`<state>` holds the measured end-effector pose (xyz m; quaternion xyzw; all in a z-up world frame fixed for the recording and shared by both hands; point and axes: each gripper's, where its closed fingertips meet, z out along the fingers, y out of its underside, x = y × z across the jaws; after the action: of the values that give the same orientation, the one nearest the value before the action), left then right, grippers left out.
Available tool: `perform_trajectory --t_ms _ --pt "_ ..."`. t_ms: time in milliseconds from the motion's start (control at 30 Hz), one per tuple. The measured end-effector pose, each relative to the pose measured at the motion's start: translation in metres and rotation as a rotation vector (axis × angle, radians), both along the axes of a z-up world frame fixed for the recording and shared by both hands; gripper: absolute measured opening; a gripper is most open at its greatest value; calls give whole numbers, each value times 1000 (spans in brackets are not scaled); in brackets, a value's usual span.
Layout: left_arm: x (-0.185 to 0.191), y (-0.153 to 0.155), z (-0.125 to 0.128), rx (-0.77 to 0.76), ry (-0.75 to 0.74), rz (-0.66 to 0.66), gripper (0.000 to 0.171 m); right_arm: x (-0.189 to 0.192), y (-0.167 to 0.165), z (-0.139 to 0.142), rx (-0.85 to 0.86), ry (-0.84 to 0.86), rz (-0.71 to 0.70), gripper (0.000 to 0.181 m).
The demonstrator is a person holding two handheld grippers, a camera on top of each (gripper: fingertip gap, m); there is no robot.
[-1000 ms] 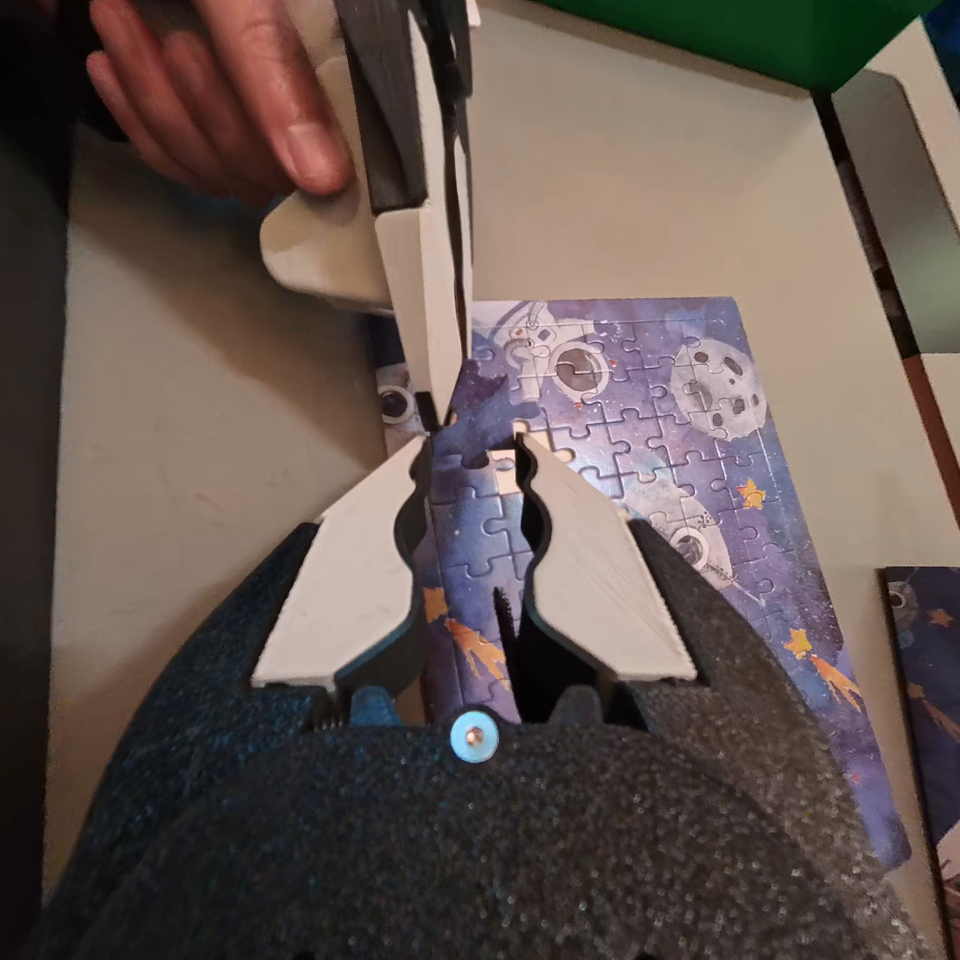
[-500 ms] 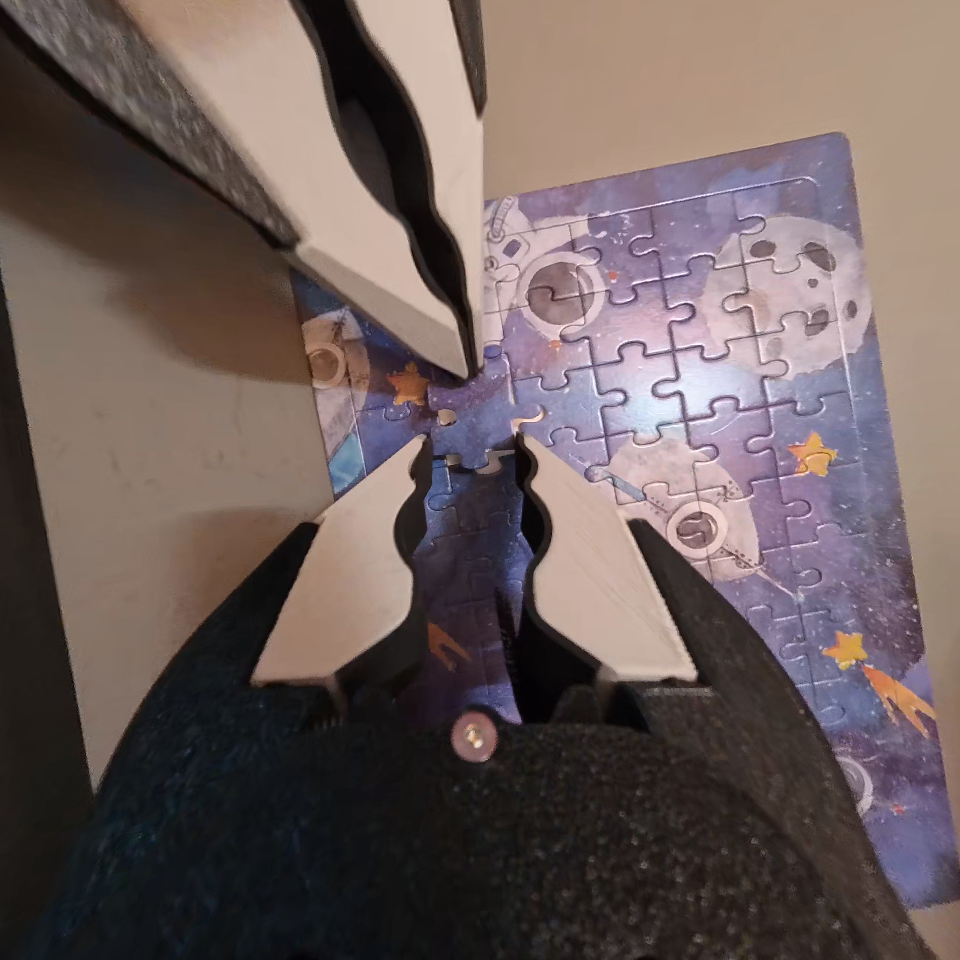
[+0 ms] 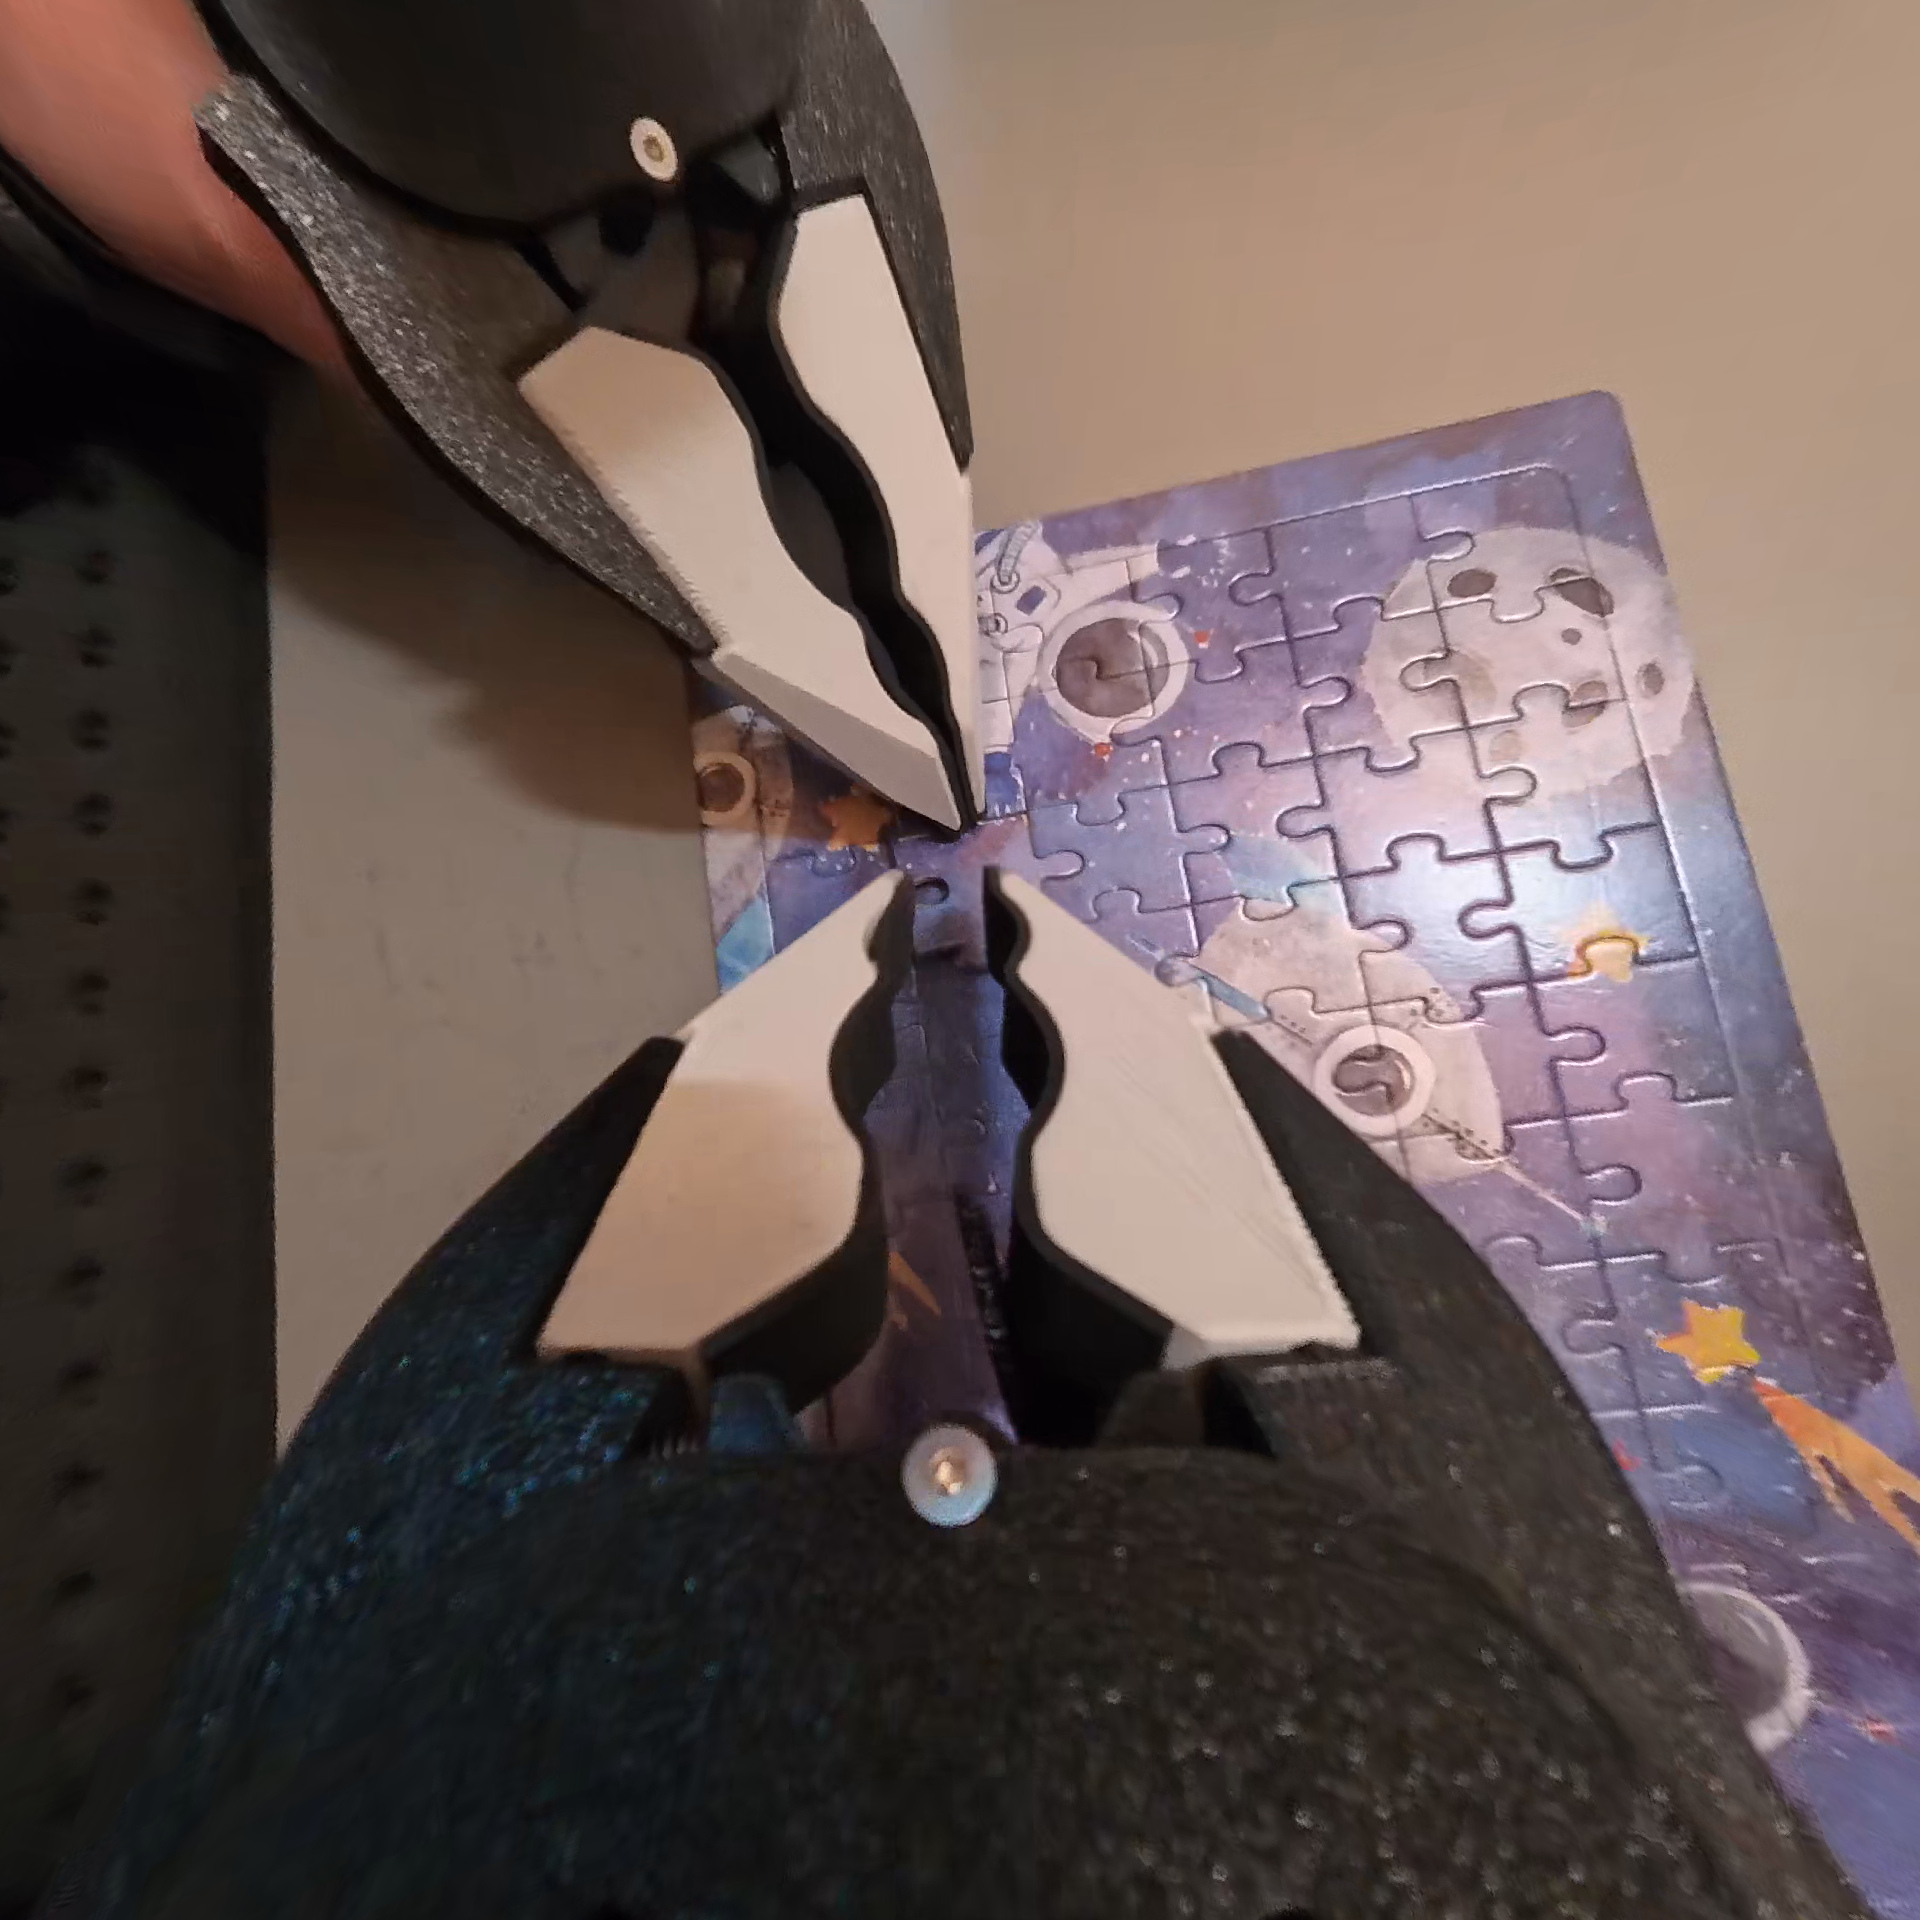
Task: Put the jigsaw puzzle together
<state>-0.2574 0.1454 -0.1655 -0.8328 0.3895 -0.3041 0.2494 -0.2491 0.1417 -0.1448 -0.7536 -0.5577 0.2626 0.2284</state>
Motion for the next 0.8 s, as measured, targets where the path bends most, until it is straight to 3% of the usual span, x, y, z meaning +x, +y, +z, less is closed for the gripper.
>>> perform_trajectory --t_ms 200,433,567,800 --pt "-1 1 1 30 17 5 0 1 -2 -24 20 -62 -25 0" --pt "-4 -4 9 36 -12 -2 0 0 -2 -24 9 -51 -36 0" --pt "-4 -2 -2 42 46 -3 0 1 6 -11 38 -14 -65 0" --pt "0 4 6 42 -4 29 0 3 5 -24 18 -48 -68 0"
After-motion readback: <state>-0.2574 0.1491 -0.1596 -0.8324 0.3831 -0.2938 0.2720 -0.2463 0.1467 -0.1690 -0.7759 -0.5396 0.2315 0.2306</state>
